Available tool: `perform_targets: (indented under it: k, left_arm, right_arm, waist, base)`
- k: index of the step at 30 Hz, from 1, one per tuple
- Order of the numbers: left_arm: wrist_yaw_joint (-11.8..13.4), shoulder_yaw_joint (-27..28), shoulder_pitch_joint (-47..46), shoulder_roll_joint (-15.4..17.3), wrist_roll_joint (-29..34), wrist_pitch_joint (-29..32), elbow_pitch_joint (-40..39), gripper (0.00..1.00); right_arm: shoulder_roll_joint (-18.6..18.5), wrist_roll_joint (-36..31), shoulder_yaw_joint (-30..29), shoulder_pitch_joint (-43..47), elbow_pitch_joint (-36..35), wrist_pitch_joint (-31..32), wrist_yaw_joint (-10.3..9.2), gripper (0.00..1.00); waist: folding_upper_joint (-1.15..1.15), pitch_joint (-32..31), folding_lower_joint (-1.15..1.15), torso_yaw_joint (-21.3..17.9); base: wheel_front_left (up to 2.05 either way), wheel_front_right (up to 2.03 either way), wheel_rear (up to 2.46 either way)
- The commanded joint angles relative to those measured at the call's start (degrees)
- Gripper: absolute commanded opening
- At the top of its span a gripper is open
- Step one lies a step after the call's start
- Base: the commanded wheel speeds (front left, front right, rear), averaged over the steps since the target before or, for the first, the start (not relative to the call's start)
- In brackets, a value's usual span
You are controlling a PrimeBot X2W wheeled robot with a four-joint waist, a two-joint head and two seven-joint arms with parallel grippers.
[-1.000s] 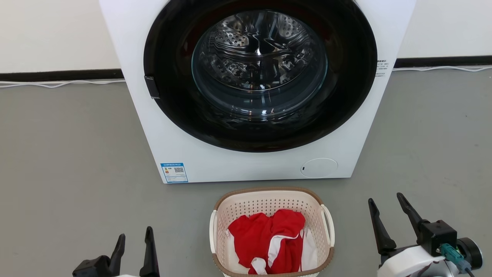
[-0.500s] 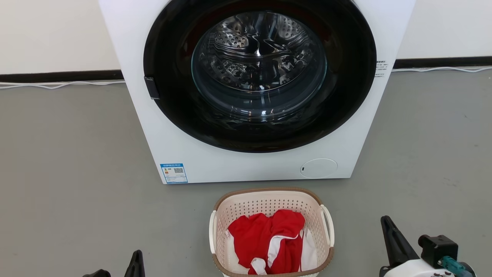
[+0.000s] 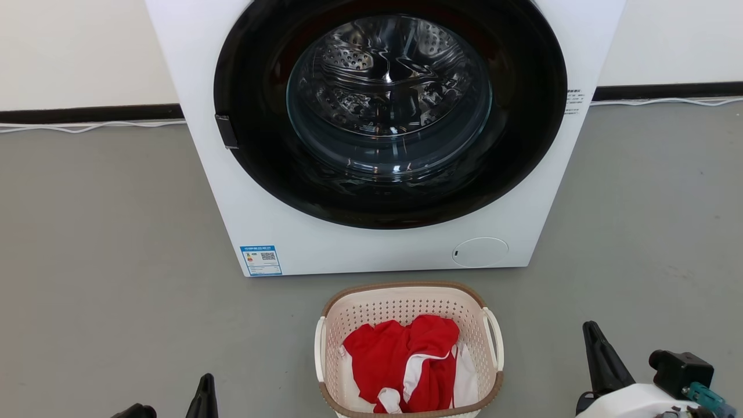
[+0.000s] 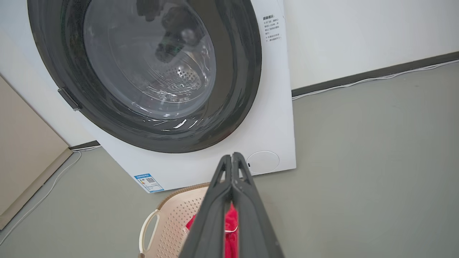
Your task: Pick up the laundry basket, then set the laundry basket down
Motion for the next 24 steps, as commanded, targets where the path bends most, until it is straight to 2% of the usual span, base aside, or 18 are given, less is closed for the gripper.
perform_targets:
  k: [1, 24]
  left_arm:
    - [-0.50, 0.91, -2.66, 0.35, -1.31, 0.34, -1.62, 0.00]
    - [-2.46, 2.61, -4.72, 0.30, -14.27, 4.20, -2.34, 0.00]
  right_arm:
    - [-0.34, 1.85, -0.31, -2.12, -1.80, 0.49, 0.02, 0.00]
    - [0.23, 18.59, -1.24, -2.76, -3.49, 4.26, 0.04, 0.00]
  waist:
    - [0.00, 0.01, -0.02, -0.02]
    - [0.00, 0.28, -0.02, -0.40]
  base:
    - [0.00, 0.00, 0.00]
    - [0.00, 0.00, 0.00]
